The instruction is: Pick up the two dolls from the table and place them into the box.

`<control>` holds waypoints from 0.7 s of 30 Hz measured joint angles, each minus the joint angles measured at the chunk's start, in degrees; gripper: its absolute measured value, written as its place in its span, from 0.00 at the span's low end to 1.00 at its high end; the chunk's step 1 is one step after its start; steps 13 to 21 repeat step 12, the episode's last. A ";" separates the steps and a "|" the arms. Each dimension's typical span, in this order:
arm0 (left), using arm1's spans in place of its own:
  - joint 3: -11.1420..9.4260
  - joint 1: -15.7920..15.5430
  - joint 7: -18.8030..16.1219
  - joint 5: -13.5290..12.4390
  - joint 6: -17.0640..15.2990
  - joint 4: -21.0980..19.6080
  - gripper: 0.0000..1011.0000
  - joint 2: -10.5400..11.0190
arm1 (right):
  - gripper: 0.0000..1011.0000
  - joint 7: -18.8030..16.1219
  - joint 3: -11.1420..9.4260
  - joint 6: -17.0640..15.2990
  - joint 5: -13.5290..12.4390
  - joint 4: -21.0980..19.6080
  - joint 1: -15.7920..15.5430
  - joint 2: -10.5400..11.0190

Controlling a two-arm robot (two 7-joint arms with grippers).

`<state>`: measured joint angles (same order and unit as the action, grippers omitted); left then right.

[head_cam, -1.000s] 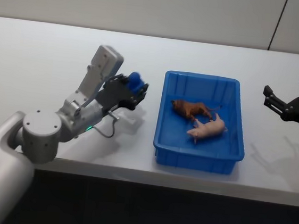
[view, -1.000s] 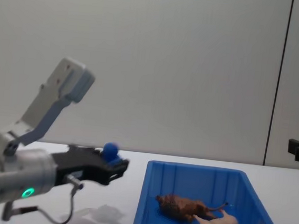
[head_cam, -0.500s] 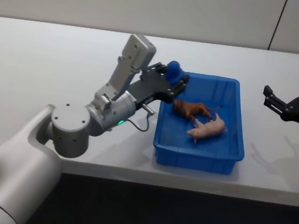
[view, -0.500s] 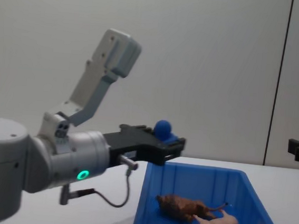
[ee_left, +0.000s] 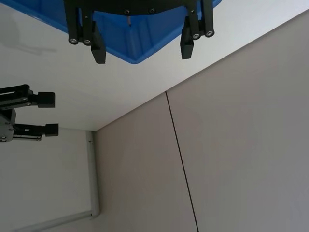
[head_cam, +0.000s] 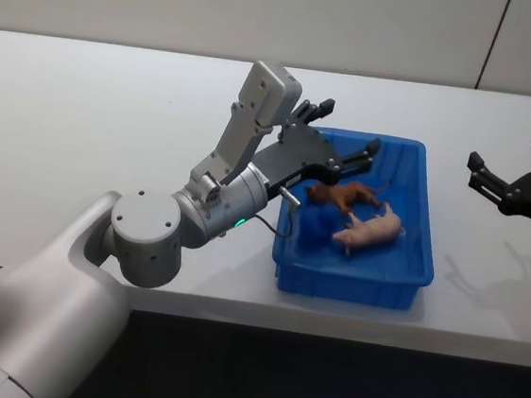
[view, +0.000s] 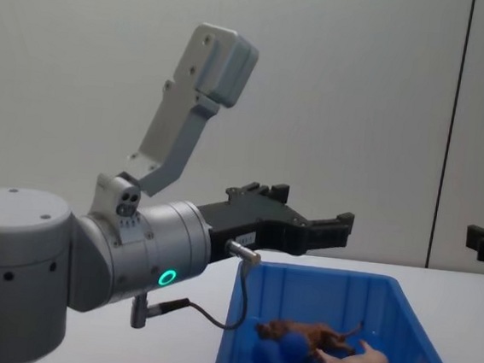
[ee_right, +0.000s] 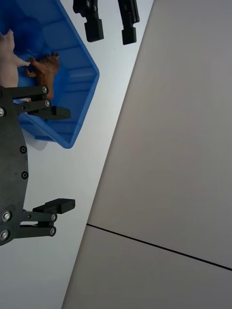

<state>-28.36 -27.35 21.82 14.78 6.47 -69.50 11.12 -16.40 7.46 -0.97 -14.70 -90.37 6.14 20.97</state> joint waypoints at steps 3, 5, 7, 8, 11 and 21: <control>-0.02 0.71 -0.32 0.38 0.38 -1.22 0.99 0.43 | 0.99 0.00 0.00 0.00 0.00 0.00 0.00 0.00; -0.02 1.46 -0.63 0.62 0.78 -2.36 0.99 0.95 | 0.99 0.00 0.00 0.00 0.00 0.00 0.00 0.00; 0.02 1.90 -0.85 0.77 1.05 -3.14 0.99 1.30 | 0.99 0.00 0.00 0.00 0.00 0.00 0.00 0.00; 0.05 2.12 -0.94 0.85 1.16 -3.53 0.99 1.47 | 0.99 0.00 0.00 0.00 0.00 0.00 0.00 0.00; 0.16 3.07 -1.32 1.11 1.58 -5.00 0.99 2.19 | 0.99 0.00 0.00 0.00 0.00 0.00 0.00 0.00; 0.22 3.40 -1.47 1.21 1.77 -5.57 0.99 2.46 | 0.99 0.00 0.00 0.00 0.00 0.00 0.00 0.00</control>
